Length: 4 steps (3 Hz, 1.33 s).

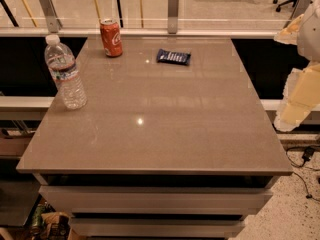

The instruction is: Move rxbar blueberry near water bottle

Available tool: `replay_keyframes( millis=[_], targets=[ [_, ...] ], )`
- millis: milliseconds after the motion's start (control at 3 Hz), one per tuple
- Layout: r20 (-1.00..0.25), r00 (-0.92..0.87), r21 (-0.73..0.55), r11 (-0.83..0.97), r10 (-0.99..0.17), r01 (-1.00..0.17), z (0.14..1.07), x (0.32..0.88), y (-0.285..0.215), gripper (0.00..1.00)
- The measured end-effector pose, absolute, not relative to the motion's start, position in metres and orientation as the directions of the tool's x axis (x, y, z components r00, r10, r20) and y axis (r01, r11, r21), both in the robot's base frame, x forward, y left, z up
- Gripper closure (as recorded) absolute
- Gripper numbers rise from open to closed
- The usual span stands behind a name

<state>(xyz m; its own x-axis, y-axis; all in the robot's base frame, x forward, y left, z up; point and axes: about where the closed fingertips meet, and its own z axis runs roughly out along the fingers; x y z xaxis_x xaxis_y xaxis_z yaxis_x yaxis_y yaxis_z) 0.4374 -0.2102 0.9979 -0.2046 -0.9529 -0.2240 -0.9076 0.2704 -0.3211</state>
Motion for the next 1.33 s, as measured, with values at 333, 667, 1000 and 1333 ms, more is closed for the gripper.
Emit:
replay_keyframes(
  millis=[333,667,1000,1333],
  targets=[
    [-0.225,-0.204,-0.323,0.271,-0.953,-0.907,0.999,0.438,-0.21,0.0],
    [-0.244,-0.196,-0.341,0.273,-0.95,-0.899,1.008,0.448,-0.214,0.0],
    [-0.278,-0.183,-0.361,0.279,-0.943,-0.89,1.019,0.464,-0.221,0.0],
    [-0.326,-0.169,-0.376,0.292,-0.93,-0.88,1.027,0.48,-0.23,0.0]
  ],
)
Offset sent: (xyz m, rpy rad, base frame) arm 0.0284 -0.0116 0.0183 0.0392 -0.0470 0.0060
